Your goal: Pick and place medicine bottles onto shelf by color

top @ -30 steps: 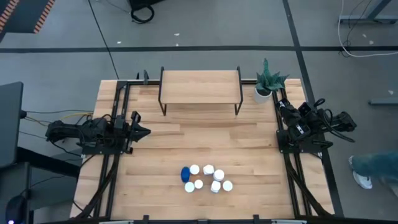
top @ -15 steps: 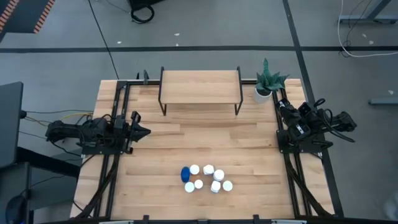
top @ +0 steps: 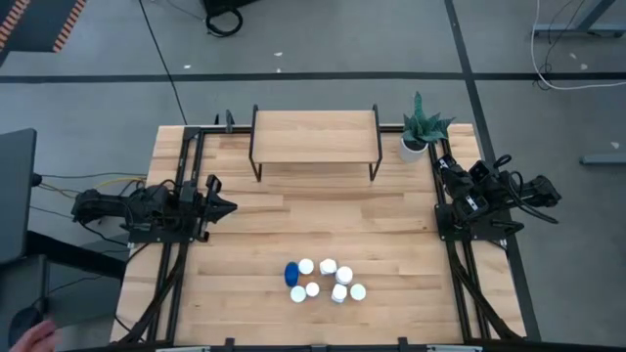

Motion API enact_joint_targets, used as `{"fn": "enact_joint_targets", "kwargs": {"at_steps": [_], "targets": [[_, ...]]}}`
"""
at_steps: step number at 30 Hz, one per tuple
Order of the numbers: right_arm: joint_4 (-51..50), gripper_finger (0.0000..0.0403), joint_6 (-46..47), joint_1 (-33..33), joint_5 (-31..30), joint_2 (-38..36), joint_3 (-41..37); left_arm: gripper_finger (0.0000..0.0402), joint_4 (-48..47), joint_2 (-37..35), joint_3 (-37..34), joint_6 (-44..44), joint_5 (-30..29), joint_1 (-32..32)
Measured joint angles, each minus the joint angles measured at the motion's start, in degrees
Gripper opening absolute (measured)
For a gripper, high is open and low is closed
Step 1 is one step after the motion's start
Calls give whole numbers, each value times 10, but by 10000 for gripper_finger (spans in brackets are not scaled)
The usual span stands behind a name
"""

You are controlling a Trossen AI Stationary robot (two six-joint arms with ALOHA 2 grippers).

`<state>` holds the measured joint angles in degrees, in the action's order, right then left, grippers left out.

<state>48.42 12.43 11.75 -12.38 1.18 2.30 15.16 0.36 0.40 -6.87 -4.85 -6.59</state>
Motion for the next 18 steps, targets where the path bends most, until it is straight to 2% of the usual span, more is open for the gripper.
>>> {"fn": "enact_joint_targets", "kwargs": {"at_steps": [7,18], "targets": [[0,46,0,0,0,0,0,38,0,0,0,0,0,0],[0,46,0,0,0,0,0,28,0,0,0,0,0,0]]}}
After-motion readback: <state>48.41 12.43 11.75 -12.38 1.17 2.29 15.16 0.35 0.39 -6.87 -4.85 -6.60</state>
